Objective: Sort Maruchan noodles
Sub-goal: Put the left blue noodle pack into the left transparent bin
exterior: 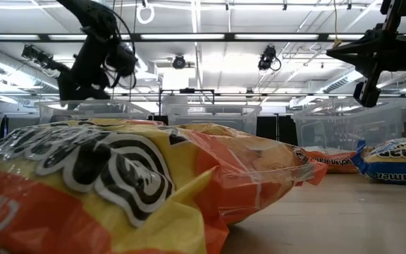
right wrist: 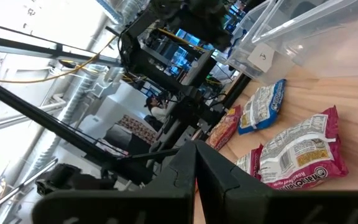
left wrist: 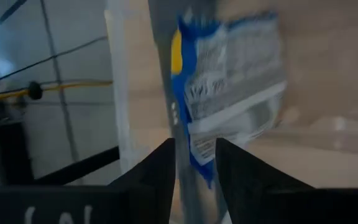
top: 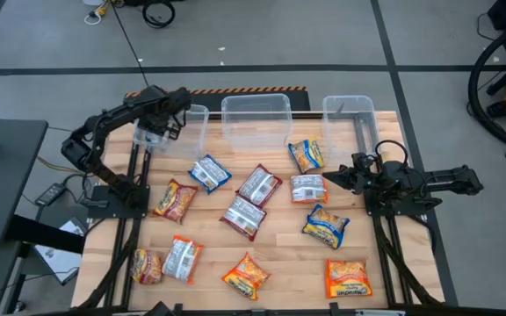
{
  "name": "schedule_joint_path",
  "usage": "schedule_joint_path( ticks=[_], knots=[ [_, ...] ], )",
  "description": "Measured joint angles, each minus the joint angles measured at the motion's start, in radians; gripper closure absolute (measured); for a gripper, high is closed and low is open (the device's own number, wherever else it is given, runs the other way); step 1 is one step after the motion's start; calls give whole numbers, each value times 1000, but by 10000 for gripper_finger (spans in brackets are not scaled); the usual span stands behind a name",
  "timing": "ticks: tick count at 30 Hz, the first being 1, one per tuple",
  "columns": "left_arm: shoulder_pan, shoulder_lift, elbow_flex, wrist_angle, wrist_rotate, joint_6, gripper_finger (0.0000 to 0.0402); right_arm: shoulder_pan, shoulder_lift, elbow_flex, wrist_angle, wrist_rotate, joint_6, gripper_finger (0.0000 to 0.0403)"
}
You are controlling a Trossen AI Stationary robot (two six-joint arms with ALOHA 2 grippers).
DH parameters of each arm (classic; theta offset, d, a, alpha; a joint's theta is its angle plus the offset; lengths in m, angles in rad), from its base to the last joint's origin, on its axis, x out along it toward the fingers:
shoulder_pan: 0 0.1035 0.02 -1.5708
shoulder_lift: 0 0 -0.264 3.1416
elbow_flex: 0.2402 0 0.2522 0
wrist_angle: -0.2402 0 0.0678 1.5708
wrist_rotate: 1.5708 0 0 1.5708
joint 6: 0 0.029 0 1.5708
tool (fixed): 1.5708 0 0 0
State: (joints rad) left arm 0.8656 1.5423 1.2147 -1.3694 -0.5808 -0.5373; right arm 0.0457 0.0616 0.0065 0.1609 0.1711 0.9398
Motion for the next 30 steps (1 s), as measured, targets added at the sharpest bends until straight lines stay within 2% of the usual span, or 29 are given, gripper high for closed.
schedule_joint_path(
  ticks=[4,8,11,16,20,22,25,27,30],
  knots=[
    [-28,-55,95,5,77,-2,280,0,0,0,0,0,0,387],
    [-107,-130,176,46,265,-33,280,0,0,0,-7,1,0,387],
    [-242,-195,189,136,342,-86,280,0,0,0,-29,17,0,387],
    [-593,-234,189,315,347,-98,280,0,0,0,-43,14,-2,387],
    [-846,-192,187,402,294,-113,280,0,0,0,-42,-12,-31,380],
    [-921,-147,186,394,277,-158,280,0,0,0,-44,-16,-34,372],
    [-991,-71,185,400,270,-132,280,0,3,0,-49,-17,-54,353],
    [-1009,-9,185,408,313,-94,280,0,4,0,-51,-14,-72,340],
    [-990,81,185,406,461,-2,280,0,4,0,-51,-9,-95,322]
  ],
)
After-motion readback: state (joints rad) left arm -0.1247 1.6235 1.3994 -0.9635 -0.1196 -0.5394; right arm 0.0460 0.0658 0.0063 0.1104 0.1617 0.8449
